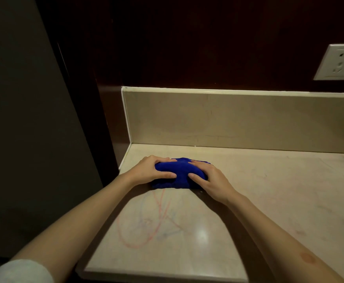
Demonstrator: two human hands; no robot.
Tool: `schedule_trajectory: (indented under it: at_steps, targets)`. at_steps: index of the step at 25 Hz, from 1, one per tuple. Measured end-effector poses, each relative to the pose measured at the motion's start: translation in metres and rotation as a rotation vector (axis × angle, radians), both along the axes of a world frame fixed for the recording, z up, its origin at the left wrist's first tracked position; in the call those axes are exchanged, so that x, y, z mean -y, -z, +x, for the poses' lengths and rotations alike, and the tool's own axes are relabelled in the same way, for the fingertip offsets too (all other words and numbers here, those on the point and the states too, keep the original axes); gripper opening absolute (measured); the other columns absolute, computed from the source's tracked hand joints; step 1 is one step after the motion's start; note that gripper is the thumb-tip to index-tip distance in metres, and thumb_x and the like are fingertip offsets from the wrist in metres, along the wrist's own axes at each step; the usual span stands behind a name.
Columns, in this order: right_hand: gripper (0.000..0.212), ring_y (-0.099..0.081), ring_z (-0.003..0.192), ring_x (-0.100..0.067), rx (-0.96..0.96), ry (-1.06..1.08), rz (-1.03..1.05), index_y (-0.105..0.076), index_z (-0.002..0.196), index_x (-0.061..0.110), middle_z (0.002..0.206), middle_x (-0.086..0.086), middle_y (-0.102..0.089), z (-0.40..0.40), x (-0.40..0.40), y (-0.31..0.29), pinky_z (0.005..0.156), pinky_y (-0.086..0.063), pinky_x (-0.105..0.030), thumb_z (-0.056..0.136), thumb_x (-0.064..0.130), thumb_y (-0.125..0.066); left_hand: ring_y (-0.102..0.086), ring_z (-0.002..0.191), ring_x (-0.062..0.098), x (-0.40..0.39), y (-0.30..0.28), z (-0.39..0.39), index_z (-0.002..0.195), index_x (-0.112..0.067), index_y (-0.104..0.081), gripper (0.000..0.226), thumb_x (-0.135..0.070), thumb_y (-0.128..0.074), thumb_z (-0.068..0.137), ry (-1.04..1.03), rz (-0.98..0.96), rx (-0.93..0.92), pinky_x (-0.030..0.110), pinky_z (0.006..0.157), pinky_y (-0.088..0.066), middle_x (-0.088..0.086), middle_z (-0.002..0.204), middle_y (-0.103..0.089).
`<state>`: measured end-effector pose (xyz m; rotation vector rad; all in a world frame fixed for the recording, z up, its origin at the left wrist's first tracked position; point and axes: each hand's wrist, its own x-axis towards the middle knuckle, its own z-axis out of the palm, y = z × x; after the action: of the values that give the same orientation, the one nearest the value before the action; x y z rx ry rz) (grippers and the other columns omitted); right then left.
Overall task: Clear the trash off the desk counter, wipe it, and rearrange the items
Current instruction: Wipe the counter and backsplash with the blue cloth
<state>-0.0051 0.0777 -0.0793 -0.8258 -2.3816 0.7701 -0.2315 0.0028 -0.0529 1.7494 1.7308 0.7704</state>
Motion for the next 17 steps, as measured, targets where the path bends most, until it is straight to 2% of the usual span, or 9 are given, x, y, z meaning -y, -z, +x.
schedule_trajectory:
  at_steps: [4,6,8,11,14,17]
  targets:
    - [0.033,-0.048,0.124,-0.009,-0.006,-0.017,0.003,-0.058,0.128,0.028,0.134,0.01,-0.057,0.019,0.044,0.001,0.103,-0.039,-0.03,0.096,0.033,-0.051,-0.06,0.113,0.007,0.046,0.004,0.016,0.118,-0.03,-0.067,0.064,-0.065,-0.07,0.065,-0.015,0.005,-0.014,0.034,0.096,-0.05,-0.011,0.123,-0.066]
    - [0.035,-0.048,0.125,-0.009,-0.003,-0.043,0.011,-0.057,0.129,0.028,0.135,0.01,-0.056,0.03,0.067,0.002,0.104,-0.039,-0.032,0.096,0.034,-0.05,-0.06,0.113,0.008,0.072,0.005,0.027,0.119,-0.029,-0.066,0.07,-0.069,-0.067,0.062,-0.03,0.012,-0.003,0.035,0.097,-0.05,-0.009,0.123,-0.065]
    - [0.036,-0.047,0.126,-0.009,0.0,-0.048,0.018,-0.057,0.13,0.028,0.136,0.01,-0.055,0.041,0.089,0.004,0.105,-0.038,-0.034,0.095,0.036,-0.049,-0.062,0.108,0.008,0.099,0.004,0.041,0.118,-0.028,-0.067,0.066,-0.065,-0.067,0.064,-0.015,0.011,0.011,0.034,0.095,-0.051,-0.009,0.116,-0.068]
    - [0.039,-0.047,0.127,-0.011,0.012,-0.046,0.038,-0.056,0.131,0.03,0.137,0.01,-0.054,0.056,0.124,0.006,0.105,-0.038,-0.035,0.094,0.042,-0.046,-0.062,0.109,0.009,0.138,0.001,0.058,0.12,-0.027,-0.066,0.058,-0.056,-0.072,0.071,-0.006,-0.015,0.028,0.036,0.097,-0.051,-0.01,0.118,-0.068]
    - [0.039,-0.046,0.127,-0.01,0.004,-0.037,0.046,-0.053,0.132,0.034,0.138,0.012,-0.053,0.07,0.155,0.009,0.104,-0.039,-0.035,0.095,0.043,-0.047,-0.059,0.114,0.006,0.169,0.001,0.071,0.118,-0.031,-0.067,0.059,-0.062,-0.07,0.067,0.003,0.009,-0.022,0.03,0.097,-0.048,-0.013,0.117,-0.068]
    - [0.039,-0.044,0.129,-0.01,0.0,-0.036,0.06,-0.053,0.133,0.032,0.139,0.011,-0.052,0.078,0.177,0.009,0.104,-0.038,-0.032,0.095,0.041,-0.05,-0.061,0.111,0.01,0.19,0.002,0.08,0.113,-0.033,-0.068,0.044,-0.053,-0.073,0.074,-0.006,0.045,-0.025,0.034,0.095,-0.05,-0.01,0.112,-0.071]
